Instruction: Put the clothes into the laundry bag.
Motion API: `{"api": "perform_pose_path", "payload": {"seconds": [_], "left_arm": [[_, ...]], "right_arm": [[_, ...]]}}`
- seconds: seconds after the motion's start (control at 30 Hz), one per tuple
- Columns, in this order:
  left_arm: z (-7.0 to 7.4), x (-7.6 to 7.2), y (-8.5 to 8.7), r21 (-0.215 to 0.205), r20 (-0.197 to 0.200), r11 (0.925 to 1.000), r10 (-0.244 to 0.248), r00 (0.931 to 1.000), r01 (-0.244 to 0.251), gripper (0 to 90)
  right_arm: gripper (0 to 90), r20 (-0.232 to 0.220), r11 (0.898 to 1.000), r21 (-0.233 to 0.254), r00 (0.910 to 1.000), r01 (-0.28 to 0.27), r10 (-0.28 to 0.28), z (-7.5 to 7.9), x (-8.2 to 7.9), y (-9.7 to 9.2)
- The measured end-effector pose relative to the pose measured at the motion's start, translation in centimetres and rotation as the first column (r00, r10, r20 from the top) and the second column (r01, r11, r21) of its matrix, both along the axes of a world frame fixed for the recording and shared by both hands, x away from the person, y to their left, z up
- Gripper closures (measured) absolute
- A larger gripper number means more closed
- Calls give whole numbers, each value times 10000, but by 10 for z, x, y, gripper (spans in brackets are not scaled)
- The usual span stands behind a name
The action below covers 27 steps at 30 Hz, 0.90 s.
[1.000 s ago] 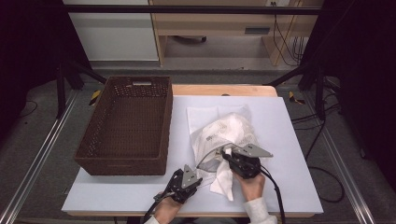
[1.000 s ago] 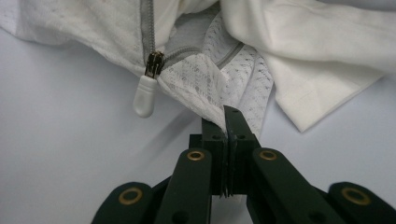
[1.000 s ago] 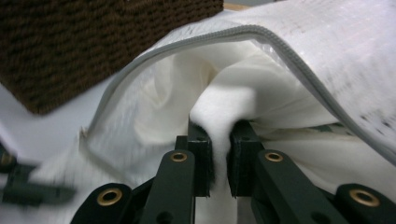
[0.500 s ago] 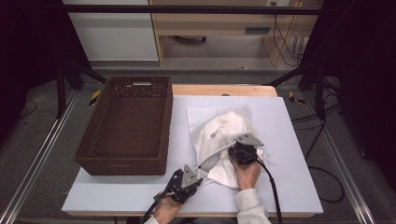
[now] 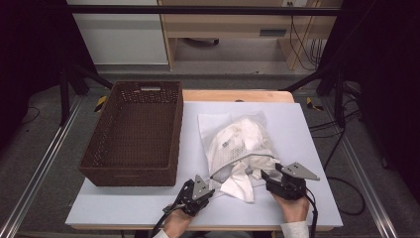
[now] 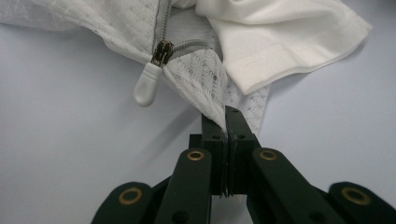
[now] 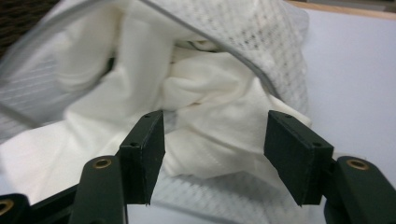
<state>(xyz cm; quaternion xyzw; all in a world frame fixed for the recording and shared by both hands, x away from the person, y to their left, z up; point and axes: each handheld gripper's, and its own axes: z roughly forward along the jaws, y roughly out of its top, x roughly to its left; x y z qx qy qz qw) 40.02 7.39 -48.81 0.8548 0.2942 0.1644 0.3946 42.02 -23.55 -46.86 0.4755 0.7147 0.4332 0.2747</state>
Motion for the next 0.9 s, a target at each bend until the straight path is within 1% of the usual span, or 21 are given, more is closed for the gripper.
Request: {"api": "perform_pose_path", "payload": {"seconds": [0.07, 0.1, 0.17, 0.23, 0.27, 0.3, 0.33, 0.37, 0.43, 0.47, 0.53, 0.6, 0.63, 0.67, 0.7, 0.73, 0.77, 0.8, 0.87, 0.9], "left_arm": [[0, 0, 0, 8, -15, 10000, 2, 10000, -2, 875], [0, 0, 0, -7, -14, 10000, 0, 10000, 0, 874], [0, 0, 0, 4, -16, 10000, 4, 10000, -3, 874], [0, 0, 0, -4, -3, 10000, 5, 10000, -5, 875], [0, 0, 0, 3, 4, 10000, 3, 10000, -3, 874], [0, 0, 0, -2, 1, 10000, 2, 10000, -2, 875], [0, 0, 0, -9, -9, 10000, 3, 10000, -3, 874], [0, 0, 0, -12, -13, 10000, 2, 10000, -2, 874], [0, 0, 0, -21, -27, 10000, 0, 10000, 0, 874], [0, 0, 0, -23, -32, 10000, 1, 10000, -1, 874], [0, 0, 0, -19, -29, 10000, 6, 10000, -6, 875], [0, 0, 0, -23, -29, 10000, 6, 10000, -6, 874], [0, 0, 0, -23, -29, 10000, 6, 10000, -6, 875], [0, 0, 0, -41, -40, 10000, 20, 10000, -20, 875], [0, 0, 0, -50, -43, 10000, 28, 10000, -28, 874], [0, 1, 0, -63, -56, 10000, 23, 10000, -23, 875], [0, 0, 0, -49, -36, 10000, 25, 10000, -25, 875], [0, 0, 0, -35, -31, 10000, 16, 10000, -16, 875], [0, 0, 0, -31, -24, 10000, 14, 10000, -14, 876], [0, 0, 0, -30, -29, 10000, 14, 10000, -14, 876]], "right_arm": [[389, -273, 9996, -197, 9995, 181, -186, -5, 10, 2], [398, -315, 9991, -341, 9991, 264, -274, -7, 14, 3], [452, -483, 9963, -693, 9974, 508, -542, -13, 23, 4], [541, -741, 9948, -750, 9945, 685, -741, -15, 28, 3], [641, -739, 9935, -839, 9938, 768, -830, -16, 31, 1], [706, -826, 9941, -740, 9929, 792, -852, -15, 31, 0], [746, -857, 9945, -660, 9926, 810, -865, -14, 31, -1], [780, -802, 9954, -571, 9934, 775, -819, -10, 27, -2], [805, -606, 9958, -714, 9962, 576, -620, -4, 21, 1], [814, -392, 9961, -793, 9984, 382, -415, 0, 17, 4], [819, -214, 9976, -684, 9998, -41, 26, 7, 12, 10], [827, -168, 9950, -502, 9962, -867, 860, 15, 9, 23], [827, -168, 9950, -502, 9962, -867, 860, 15, 9, 23], [838, -300, 9883, -277, 9883, -1503, 1495, 16, 13, 38], [841, -324, 9861, -281, 9861, -1636, 1627, 14, 18, 45], [844, -377, 9862, -278, 9860, -1633, 1622, 12, 21, 50], [846, -345, 9859, -340, 9861, -1637, 1626, 9, 28, 55], [849, -373, 9871, -275, 9870, -1576, 1565, 5, 36, 61], [854, -277, 9916, -129, 9913, -1290, 1286, 0, 50, 66], [856, -197, 9932, -99, 9931, -1156, 1154, -2, 53, 67]]}}
